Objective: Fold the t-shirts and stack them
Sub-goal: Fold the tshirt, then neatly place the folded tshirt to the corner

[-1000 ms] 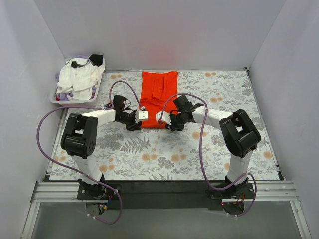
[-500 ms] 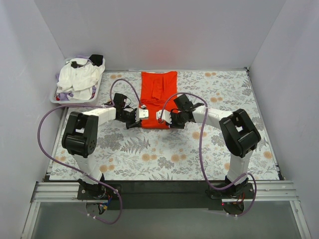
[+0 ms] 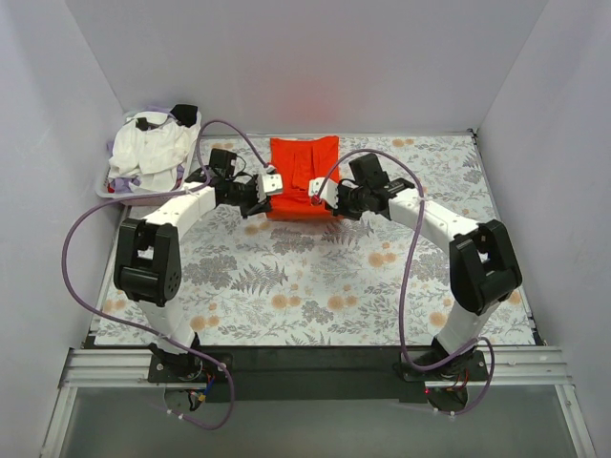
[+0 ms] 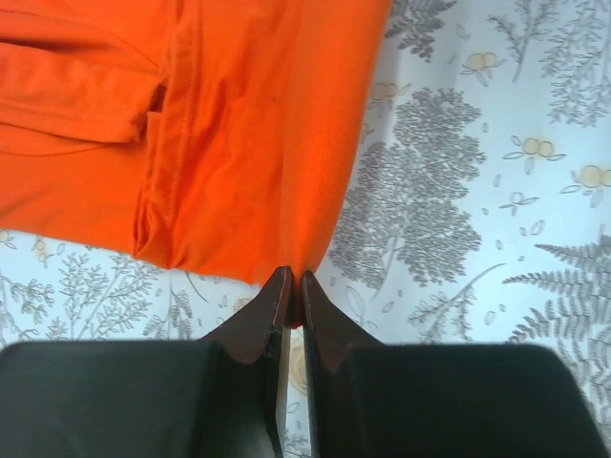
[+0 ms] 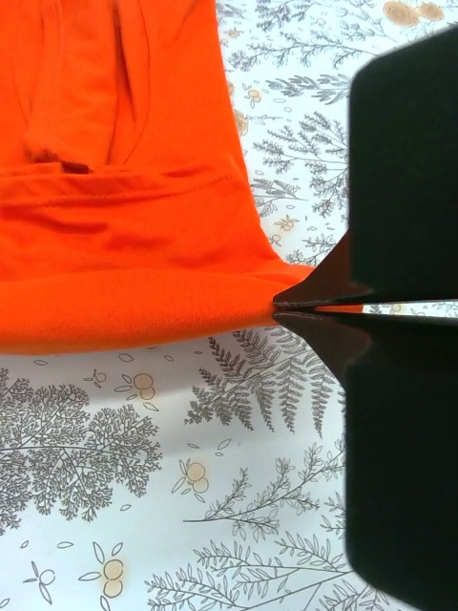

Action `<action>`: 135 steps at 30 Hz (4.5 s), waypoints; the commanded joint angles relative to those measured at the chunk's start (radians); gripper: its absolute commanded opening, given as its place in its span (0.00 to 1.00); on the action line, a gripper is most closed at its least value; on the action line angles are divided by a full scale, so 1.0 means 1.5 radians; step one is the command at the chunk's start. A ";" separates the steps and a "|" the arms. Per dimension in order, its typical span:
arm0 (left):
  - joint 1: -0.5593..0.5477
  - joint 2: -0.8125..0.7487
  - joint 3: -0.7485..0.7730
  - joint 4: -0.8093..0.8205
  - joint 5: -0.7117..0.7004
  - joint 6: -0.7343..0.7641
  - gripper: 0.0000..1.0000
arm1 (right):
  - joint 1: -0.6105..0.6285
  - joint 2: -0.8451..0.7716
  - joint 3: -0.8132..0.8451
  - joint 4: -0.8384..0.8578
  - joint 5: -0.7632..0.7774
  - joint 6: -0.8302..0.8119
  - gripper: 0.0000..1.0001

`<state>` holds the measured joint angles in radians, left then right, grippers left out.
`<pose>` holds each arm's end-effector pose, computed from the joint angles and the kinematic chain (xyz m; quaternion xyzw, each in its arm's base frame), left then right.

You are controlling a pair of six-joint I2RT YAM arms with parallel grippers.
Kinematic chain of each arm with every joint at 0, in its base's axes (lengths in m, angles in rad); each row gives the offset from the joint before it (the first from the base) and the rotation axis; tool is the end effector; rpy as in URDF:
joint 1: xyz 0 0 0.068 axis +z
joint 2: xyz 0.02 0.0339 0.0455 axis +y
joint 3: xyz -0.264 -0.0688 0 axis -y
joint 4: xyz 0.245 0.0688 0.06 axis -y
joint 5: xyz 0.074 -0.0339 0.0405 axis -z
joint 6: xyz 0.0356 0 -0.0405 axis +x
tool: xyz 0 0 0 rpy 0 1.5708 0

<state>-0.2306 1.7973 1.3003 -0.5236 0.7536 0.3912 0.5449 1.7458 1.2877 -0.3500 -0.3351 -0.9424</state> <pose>0.3600 -0.1095 0.2215 0.3689 0.8214 -0.3327 0.2802 0.3245 0.2104 0.2411 -0.6652 0.6315 0.0793 0.3903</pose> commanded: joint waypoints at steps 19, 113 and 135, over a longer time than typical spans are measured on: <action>-0.110 -0.482 -0.209 -0.287 0.042 -0.064 0.00 | 0.129 -0.349 -0.104 -0.241 -0.064 0.085 0.01; -0.124 0.181 0.090 -0.151 -0.461 -0.758 0.86 | -0.151 -0.199 -0.032 -0.119 0.097 0.253 0.98; 0.290 -0.150 -0.299 -0.143 -0.513 -0.197 0.89 | -0.152 -0.206 -0.050 -0.110 0.086 0.208 0.98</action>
<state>0.1379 1.5661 0.8944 -0.7818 0.0444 -0.1265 0.3210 1.4666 1.2263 -0.5426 -0.1932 -0.6106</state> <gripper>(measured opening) 0.888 0.984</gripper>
